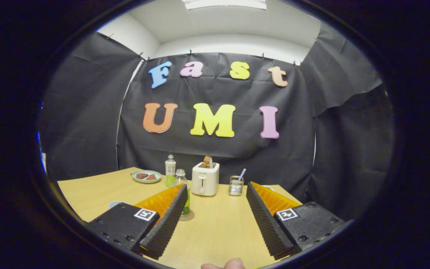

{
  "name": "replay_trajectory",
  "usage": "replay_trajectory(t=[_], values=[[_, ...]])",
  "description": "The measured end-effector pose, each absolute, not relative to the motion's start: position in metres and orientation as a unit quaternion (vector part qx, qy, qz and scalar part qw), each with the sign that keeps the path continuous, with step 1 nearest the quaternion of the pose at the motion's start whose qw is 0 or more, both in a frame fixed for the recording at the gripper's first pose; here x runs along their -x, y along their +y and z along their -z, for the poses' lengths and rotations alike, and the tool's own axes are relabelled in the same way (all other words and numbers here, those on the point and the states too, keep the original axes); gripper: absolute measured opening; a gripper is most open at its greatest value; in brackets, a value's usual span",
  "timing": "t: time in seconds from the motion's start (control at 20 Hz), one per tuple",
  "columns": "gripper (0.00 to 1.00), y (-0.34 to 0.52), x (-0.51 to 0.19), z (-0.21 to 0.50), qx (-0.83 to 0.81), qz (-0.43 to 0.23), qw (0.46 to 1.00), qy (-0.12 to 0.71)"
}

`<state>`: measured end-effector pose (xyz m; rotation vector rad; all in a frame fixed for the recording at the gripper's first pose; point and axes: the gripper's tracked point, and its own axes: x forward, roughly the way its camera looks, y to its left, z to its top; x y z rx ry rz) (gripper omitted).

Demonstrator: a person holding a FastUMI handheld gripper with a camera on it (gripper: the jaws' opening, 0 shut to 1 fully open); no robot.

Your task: Take the bottle from table, then pour the juice into the cup, finally place the bottle on the coaster

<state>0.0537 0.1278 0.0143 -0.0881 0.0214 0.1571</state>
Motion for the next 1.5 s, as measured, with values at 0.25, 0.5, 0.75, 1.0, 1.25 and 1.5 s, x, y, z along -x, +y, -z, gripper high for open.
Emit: replay_trajectory(t=[0.25, 0.5, 0.75, 1.0, 1.25, 1.5], values=[[1.00, 0.102, -0.021, -0.017, 0.033, -0.053, 0.998, -0.002], [1.00, 0.101, 0.009, -0.018, 0.011, -0.055, 0.998, -0.016], [1.00, 0.106, 0.014, -0.018, 0.006, -0.056, 0.998, -0.017], [1.00, 0.109, 0.013, -0.016, 0.007, -0.055, 0.998, -0.017], [1.00, 0.111, 0.011, -0.018, 0.014, -0.053, 0.998, -0.018], [1.00, 0.114, 0.011, -0.018, 0.019, -0.052, 0.998, -0.019]])
